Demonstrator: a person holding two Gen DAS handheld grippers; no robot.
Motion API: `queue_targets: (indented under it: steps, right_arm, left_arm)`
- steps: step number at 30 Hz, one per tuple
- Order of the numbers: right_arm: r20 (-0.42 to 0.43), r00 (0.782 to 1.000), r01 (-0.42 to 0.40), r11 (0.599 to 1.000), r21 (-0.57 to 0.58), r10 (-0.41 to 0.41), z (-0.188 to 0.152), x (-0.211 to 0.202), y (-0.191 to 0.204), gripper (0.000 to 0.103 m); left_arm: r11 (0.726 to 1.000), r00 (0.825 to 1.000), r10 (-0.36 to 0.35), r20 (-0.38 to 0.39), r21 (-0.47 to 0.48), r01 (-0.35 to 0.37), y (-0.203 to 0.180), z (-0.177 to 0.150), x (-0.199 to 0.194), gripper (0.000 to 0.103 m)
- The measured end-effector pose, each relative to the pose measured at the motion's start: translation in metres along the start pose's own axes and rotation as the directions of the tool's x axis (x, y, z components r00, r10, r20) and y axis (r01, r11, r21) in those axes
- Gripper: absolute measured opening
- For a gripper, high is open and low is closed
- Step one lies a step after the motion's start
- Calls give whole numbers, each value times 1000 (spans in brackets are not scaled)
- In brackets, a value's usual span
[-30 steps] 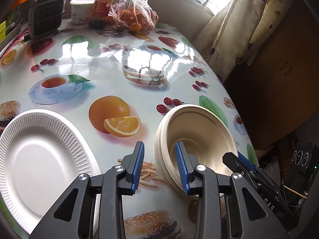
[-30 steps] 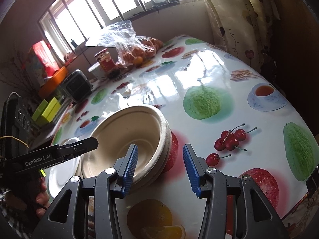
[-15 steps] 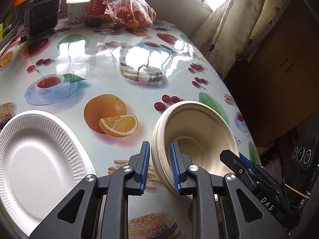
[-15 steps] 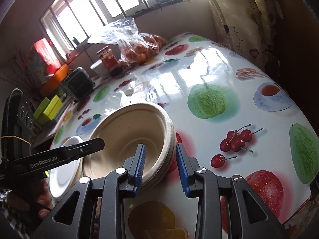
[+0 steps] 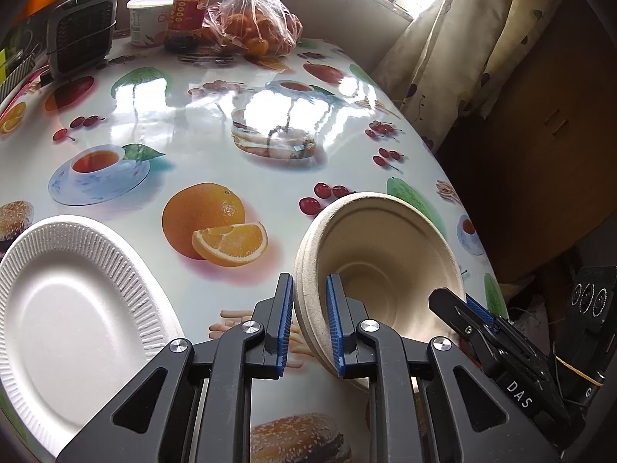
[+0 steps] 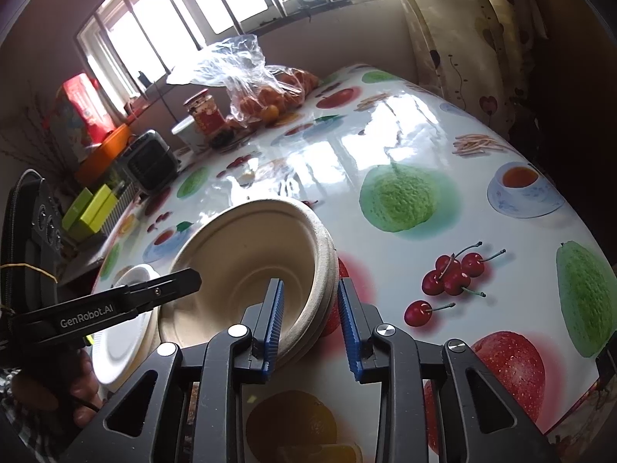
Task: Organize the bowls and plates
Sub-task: 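Close both tools on the rim of the kraft bowl stack, then carry the bowl stack with both tools over the white plate stack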
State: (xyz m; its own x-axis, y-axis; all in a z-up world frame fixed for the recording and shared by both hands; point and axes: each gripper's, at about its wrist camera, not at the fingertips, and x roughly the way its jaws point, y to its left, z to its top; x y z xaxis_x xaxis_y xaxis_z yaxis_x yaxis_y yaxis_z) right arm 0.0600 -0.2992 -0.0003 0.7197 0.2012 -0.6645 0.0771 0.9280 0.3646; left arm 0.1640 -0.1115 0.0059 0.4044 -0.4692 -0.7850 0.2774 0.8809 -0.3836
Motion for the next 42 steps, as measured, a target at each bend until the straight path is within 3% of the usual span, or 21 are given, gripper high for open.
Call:
queue_targets:
  steps: [42]
  right_arm:
    - [38, 998, -51, 996, -76, 54, 12, -20, 30, 28]
  left_arm:
    - [999, 996, 36, 84, -22, -34, 2, -3, -46, 18]
